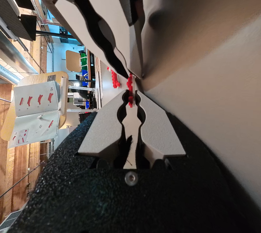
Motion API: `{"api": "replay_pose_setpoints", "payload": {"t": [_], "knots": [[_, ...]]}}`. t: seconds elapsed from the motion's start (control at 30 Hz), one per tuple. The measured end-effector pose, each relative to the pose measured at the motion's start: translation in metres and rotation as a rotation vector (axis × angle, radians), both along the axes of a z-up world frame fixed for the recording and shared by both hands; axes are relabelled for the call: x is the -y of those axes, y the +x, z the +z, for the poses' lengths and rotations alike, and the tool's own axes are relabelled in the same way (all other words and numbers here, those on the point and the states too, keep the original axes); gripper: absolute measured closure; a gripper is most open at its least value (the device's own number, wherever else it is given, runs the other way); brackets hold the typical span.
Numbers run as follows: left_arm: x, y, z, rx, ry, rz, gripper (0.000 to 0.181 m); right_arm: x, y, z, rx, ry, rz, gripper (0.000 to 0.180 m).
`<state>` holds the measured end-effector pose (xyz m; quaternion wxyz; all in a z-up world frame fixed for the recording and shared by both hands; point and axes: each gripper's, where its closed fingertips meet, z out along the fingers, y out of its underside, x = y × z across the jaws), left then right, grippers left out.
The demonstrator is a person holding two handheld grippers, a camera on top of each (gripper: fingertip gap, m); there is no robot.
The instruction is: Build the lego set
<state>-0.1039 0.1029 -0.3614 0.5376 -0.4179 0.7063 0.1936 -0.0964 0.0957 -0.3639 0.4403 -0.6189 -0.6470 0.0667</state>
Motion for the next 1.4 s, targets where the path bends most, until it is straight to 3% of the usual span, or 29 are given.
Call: {"api": "replay_pose_setpoints", "payload": {"t": [0.67, 1.4], "knots": [[0.001, -0.002, 0.001, 0.174, -0.25, 0.023, 0.174, -0.008, -0.006, 0.003, 0.128, 0.402, 0.155, 0.172], [0.005, 0.0, 0.011, 0.297, -0.374, -0.001, 0.175, -0.006, -0.01, 0.01, 0.286, 0.597, 0.273, 0.175]]}}
